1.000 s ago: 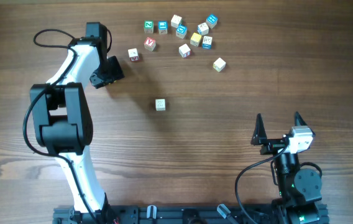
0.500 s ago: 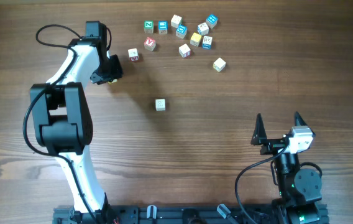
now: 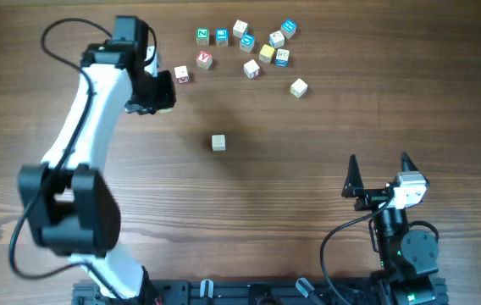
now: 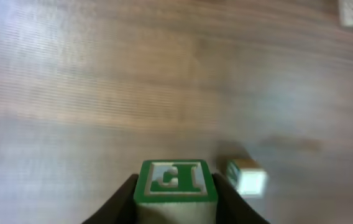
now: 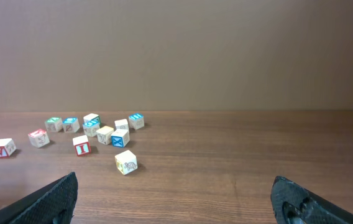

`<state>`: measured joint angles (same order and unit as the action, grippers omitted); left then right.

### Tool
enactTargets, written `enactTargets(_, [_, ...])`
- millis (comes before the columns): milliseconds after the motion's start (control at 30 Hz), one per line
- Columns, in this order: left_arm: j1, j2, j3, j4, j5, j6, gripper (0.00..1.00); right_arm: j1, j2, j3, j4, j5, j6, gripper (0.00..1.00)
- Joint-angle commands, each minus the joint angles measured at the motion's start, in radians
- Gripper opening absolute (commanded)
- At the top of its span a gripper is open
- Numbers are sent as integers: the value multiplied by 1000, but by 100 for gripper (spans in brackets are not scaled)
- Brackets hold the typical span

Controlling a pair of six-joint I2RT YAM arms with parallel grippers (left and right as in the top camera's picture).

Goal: Form a horizontal line

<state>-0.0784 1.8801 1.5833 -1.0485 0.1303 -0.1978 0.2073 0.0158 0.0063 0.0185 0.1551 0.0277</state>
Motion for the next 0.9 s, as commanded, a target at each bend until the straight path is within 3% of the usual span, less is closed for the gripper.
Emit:
enactTargets(0, [-4,-33,-12,-39,49,-28,31,-5,-5,-1,3,10,-9,100])
enactTargets(200, [-90,-32,-264,139,24,-47,33,-5,-5,-1,3,9,-9,100])
enactTargets(467, [-116,-32,-538,441,-126,-76,34,-5,-5,-1,3,10,-9,100])
enactTargets(567, [-116,-32,-540,446,-140,-76,34,-5,-5,-1,3,10,-9,100])
enactTargets(700, [-116,-32,-540,451,-140,-76,52,-5,-5,-1,3,10,-9,100])
enactTargets(867, [-116,-47,-536,451,-144,-72,53,-5,-5,-1,3,10,-9,100])
